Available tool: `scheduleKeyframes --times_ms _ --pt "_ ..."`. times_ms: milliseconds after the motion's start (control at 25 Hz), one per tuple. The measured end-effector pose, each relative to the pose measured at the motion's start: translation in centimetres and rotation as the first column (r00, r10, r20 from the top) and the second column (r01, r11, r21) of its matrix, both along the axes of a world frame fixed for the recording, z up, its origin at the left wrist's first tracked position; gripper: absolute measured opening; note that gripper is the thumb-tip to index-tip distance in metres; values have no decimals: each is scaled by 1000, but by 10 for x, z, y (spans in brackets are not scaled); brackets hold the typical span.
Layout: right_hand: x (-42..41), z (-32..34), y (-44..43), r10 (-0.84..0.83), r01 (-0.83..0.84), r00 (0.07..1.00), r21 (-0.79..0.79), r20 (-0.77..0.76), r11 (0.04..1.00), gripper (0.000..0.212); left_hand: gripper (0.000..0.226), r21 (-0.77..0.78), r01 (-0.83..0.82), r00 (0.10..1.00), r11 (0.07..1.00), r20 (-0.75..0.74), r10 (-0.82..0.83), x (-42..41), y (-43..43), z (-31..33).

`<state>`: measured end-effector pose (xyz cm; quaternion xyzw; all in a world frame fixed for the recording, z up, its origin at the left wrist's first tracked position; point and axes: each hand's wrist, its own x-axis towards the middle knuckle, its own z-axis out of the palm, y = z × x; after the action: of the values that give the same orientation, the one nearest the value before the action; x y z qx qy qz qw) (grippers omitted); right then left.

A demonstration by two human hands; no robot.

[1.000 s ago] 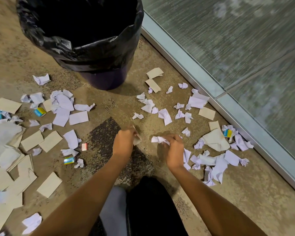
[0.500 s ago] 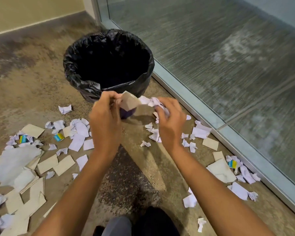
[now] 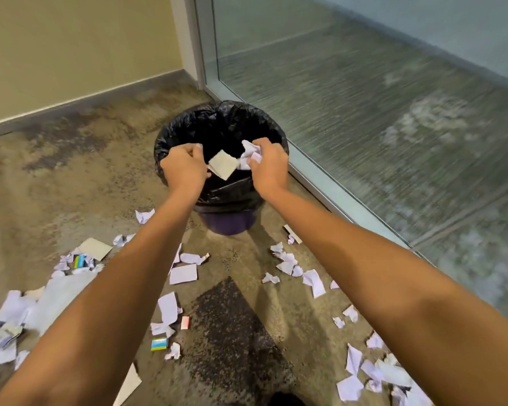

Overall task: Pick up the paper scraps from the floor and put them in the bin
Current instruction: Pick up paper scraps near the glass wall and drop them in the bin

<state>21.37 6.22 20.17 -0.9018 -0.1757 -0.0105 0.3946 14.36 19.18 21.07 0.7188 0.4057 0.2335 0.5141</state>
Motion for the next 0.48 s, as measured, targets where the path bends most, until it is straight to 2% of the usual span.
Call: scheduleKeyframes --times_ms 120,280,400,480 --pt "1 -4 2 106 -105 994 34 -39 994 39 34 59 3 998 998 57 -7 -6 -5 0" --pt "3 -8 -1 98 -101 995 110 34 989 29 33 196 64 996 978 47 -74 -15 -13 -5" --pt "-2 -6 -8 12 -56 989 292 150 955 24 31 358 72 993 931 57 -99 -25 -31 -2" --pt "-5 0 -17 -29 -43 986 412 166 910 23 29 466 48 991 884 87 -99 -35 -46 -1"
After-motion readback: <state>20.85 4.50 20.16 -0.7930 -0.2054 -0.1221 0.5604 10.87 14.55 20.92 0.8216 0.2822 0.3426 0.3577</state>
